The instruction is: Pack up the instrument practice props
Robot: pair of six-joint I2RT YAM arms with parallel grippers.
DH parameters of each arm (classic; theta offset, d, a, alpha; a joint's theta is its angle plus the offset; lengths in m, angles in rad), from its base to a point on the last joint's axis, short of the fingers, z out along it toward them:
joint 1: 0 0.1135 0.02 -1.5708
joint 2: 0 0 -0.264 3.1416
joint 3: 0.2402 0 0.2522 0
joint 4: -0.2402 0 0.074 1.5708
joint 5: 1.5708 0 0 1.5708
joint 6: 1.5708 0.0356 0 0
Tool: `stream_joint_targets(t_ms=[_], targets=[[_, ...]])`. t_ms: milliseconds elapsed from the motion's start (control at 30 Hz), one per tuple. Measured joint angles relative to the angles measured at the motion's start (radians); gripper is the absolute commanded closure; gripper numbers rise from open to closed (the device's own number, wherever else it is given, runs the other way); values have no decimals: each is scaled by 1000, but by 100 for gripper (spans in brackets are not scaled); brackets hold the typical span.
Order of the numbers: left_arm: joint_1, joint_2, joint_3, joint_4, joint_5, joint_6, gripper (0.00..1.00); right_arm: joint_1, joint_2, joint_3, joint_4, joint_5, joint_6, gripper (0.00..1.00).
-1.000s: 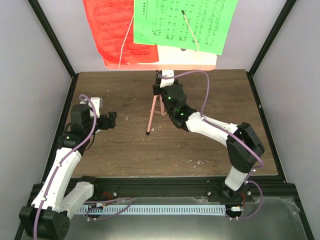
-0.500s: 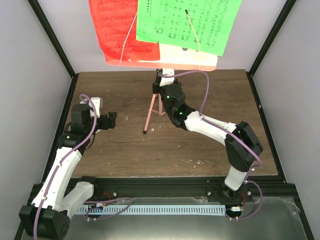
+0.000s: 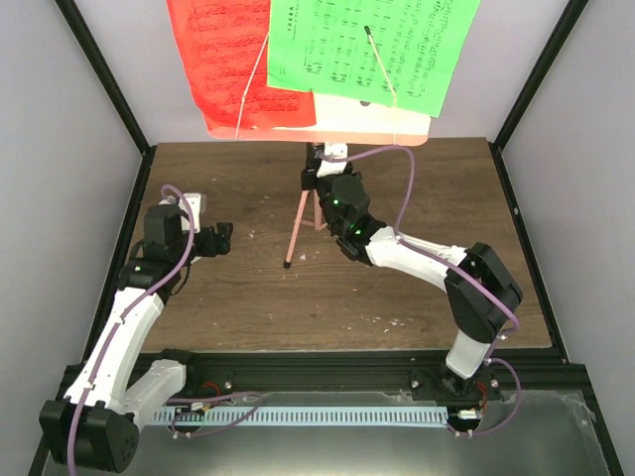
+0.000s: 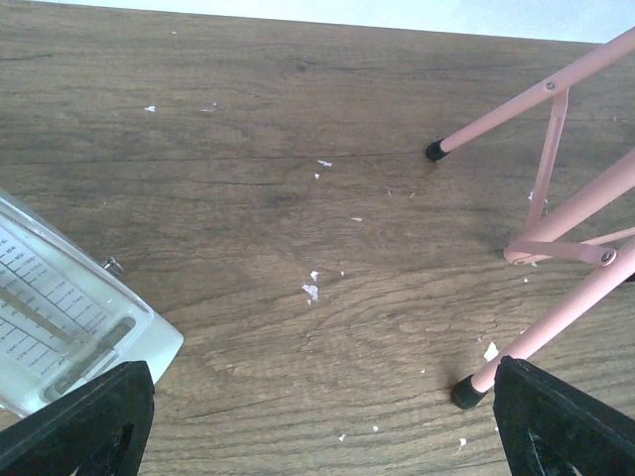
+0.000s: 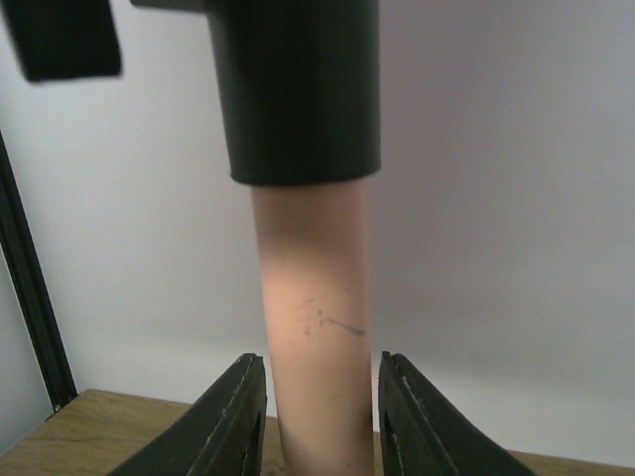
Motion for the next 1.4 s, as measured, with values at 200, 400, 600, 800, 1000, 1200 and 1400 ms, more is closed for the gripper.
stream_joint_targets(t_ms=[200,400,600,800,1000,1200,1400], targets=[[0,3,0,0,0,0,6,3,0,-2,37,13,-5,21],[0,4,0,0,-1,1,6,5,-14,-48,69,17,-17,0],[3,0,0,-2,-29,1,6,5,-62,-179,138,-59,-73,0],[10,-43,0,-2,-82,4,6,5,-223,-402,239,-192,-154,0],[29,-100,-1,-1,-191,15,5,-21,-507,-610,204,-365,-181,0],[33,-176,-21,30,-253,28,6,-270,-686,-710,-12,-514,0,0],[34,-175,11,19,-183,19,24,-646,-773,-740,-260,-605,272,0]])
